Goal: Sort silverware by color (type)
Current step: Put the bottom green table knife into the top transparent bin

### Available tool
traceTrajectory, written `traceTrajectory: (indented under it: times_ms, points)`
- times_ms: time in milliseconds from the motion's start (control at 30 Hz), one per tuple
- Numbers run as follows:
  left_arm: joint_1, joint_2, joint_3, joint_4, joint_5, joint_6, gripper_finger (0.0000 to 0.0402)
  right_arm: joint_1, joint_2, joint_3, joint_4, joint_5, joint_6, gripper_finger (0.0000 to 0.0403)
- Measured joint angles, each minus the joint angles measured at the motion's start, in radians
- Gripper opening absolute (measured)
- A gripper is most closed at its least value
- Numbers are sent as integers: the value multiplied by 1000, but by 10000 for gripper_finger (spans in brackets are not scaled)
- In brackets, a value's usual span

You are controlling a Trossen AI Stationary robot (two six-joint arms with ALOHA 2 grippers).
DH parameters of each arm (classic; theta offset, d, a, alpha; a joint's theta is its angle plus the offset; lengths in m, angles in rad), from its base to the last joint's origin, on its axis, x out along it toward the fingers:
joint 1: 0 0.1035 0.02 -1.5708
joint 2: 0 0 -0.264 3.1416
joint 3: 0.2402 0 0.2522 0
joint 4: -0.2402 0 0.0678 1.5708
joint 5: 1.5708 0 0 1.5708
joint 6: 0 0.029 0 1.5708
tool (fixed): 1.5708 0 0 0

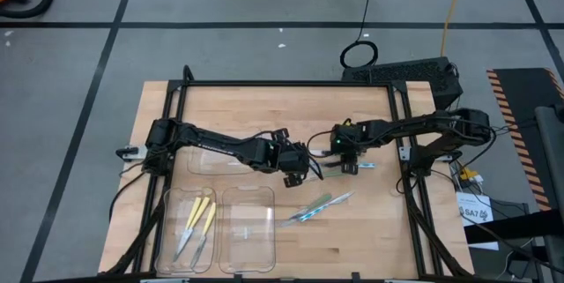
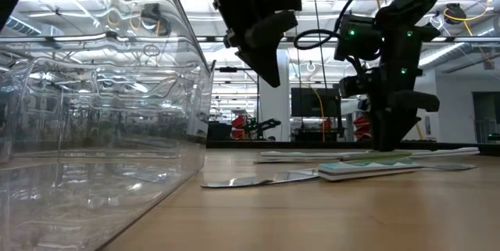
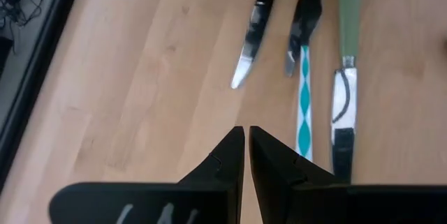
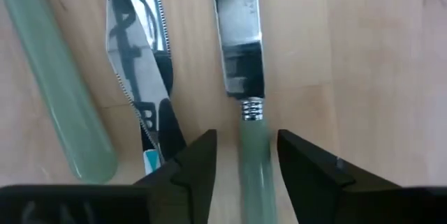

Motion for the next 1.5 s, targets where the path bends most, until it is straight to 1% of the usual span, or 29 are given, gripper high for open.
traceTrajectory:
  times_ms: [133, 233, 367, 467, 667, 933, 1033, 1333, 1500]
  points:
    - [22, 0, 0, 9, 11, 5, 33, 1, -19, 0, -23, 29, 2, 143]
    - [32, 0, 0, 21, 11, 8, 33, -5, -1, -1, -3, 24, -18, 127]
    - [45, 0, 0, 41, 65, 9, 33, -13, 43, -17, 19, -25, -19, 78]
    - [50, 0, 0, 47, 100, 11, 33, -13, 61, -35, 13, -26, -19, 38]
    - [54, 0, 0, 54, 113, 11, 33, -2, 43, -37, 52, -22, -17, 37]
    - [53, 0, 0, 56, 113, 11, 33, 35, -27, -40, 51, -29, 0, 36]
    - [55, 6, 0, 58, 113, 11, 33, 48, -45, -38, 40, -32, 9, 24]
    - [58, 31, 0, 70, 114, 16, 33, 91, -57, -39, 32, -27, 41, 0]
    - [59, 36, 0, 114, 114, 16, 33, 101, -59, -39, 34, -22, 60, 8]
